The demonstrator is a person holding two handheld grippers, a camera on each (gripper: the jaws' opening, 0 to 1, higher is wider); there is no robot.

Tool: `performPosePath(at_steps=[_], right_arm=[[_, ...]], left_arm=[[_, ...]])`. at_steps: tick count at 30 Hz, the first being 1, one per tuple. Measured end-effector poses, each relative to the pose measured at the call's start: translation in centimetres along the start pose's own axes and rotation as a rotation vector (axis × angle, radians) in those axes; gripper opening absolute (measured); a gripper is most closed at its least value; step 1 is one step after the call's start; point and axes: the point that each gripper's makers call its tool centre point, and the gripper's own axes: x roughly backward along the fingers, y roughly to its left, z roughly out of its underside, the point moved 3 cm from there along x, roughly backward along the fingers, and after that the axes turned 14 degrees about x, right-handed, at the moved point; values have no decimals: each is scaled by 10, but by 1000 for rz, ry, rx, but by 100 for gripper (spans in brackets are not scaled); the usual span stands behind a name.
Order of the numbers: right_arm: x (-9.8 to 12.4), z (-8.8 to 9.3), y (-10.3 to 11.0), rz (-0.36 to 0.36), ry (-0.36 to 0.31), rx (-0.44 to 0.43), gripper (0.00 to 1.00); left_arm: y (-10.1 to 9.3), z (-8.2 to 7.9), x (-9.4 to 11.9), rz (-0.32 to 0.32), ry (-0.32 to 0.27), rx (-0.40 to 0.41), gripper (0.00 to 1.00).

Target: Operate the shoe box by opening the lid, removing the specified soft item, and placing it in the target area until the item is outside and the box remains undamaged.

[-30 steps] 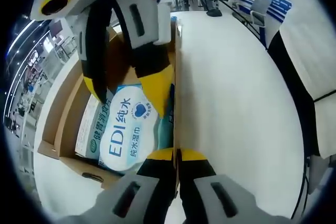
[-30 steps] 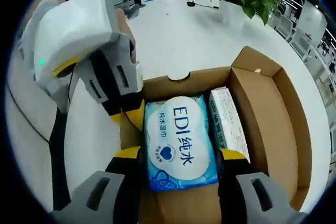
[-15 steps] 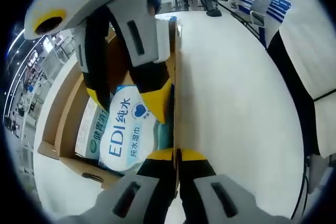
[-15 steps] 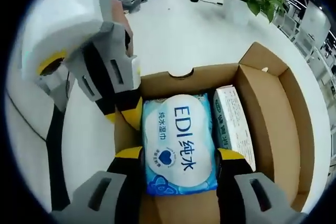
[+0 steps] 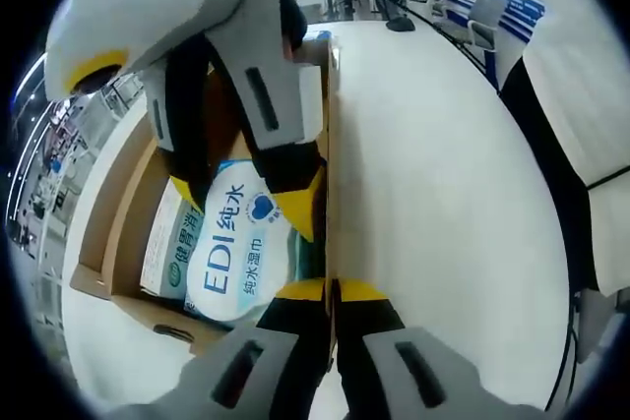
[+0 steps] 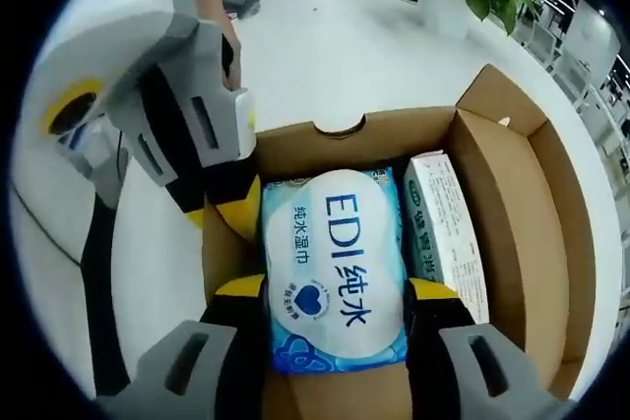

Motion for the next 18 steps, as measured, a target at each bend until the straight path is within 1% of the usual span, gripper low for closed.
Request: performPosePath(at_steps=[2, 3, 4, 5, 12, 18], right_arm=[[0, 0, 0, -2, -4, 1, 54], [1, 1, 0, -5, -2, 10, 54], [1, 2, 0, -9, 1, 37, 54], [2, 3, 0, -12, 1, 42, 54], [6, 12, -1, -21, 21, 34, 53], [14, 30, 0, -28, 40, 36, 54]], left_arm=[[0, 0, 0, -1, 0, 0, 0], [0, 0, 0, -3, 0, 3, 0], [0, 0, 0, -3, 1, 5, 0], [0, 0, 0, -3, 1, 5, 0], [0, 0, 0, 1, 2, 8, 0], [0, 0, 0, 1, 2, 8, 0]])
